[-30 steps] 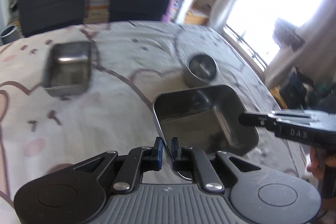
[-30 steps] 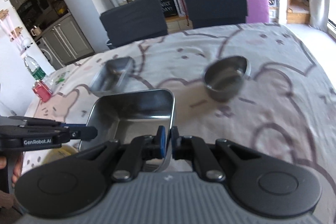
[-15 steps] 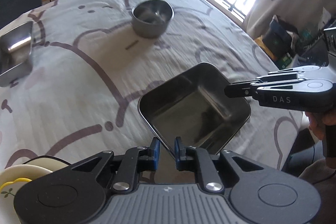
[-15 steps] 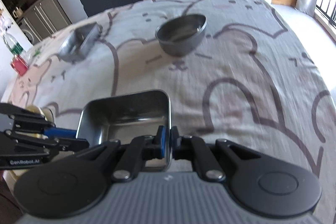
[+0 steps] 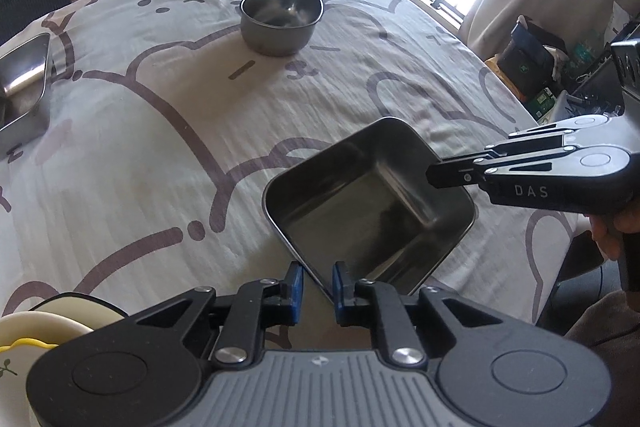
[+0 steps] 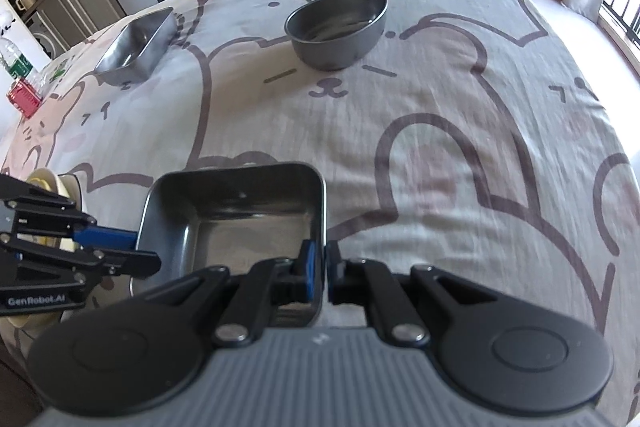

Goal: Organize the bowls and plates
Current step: 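Carry the rectangular steel tray with both grippers toward the plate stack, then lower the steel tray onto the table and open both grippers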

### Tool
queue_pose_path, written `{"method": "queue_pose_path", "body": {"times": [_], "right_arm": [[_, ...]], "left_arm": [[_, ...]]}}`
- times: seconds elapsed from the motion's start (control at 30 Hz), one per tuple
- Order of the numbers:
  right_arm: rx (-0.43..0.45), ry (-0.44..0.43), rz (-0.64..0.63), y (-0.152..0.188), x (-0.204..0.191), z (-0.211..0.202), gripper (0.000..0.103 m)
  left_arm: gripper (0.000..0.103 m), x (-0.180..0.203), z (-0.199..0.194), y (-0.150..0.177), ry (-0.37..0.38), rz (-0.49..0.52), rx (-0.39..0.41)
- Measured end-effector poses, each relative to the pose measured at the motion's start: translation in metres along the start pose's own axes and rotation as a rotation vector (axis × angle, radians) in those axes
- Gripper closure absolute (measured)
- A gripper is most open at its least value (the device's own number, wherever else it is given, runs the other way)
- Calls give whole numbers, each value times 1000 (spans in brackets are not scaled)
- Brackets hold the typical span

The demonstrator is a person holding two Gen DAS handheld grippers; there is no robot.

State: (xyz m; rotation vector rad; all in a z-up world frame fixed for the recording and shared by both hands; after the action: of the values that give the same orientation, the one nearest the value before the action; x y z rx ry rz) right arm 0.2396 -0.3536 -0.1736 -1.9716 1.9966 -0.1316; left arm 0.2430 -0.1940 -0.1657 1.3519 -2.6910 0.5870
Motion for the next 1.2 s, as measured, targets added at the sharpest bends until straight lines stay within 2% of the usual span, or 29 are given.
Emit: {"method": "queue_pose_path", "body": {"times": [0.43,0.6,0.7,0.77,0.93,1.0,1.07,1.2], "right_arm": [[-40,18,-14,-1,-1,7,94],[-42,27,-30,0,-3,6,92],[-37,30,-30,0,-2,3,78],[-27,40,-33,0,-1,0,63],[-3,44,-24,4,1,-11,42],[13,56,-28,6,0,-18,35],[40,59,-33,9,-1,-26,22],[122,76,-19,12,-2,-45,7]], "left_arm": [[84,-7,1,0,24,-45,-5],[63,-8,1,1,22,-56,-11],[54,-9,-2,1,18,-59,-7],[49,-8,-4,2,14,-53,-1],[38,-8,-11,4,6,-44,18],[27,-8,-16,5,8,-45,27],[22,-8,-21,6,6,-47,40],[10,-12,-37,11,10,-63,71]]}}
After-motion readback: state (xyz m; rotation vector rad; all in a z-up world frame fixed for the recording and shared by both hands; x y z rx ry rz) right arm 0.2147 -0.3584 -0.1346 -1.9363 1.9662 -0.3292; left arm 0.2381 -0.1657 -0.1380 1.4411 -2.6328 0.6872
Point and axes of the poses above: each gripper's, at about its wrist camera, not at the fingertips, and z roughly the way its jaws point, x to its right, y to its underside, the point moved 1 cm from there along z, roughly the way its jaws point, and after that the axes turned 7 degrees about -x, right-handed, at the moved point
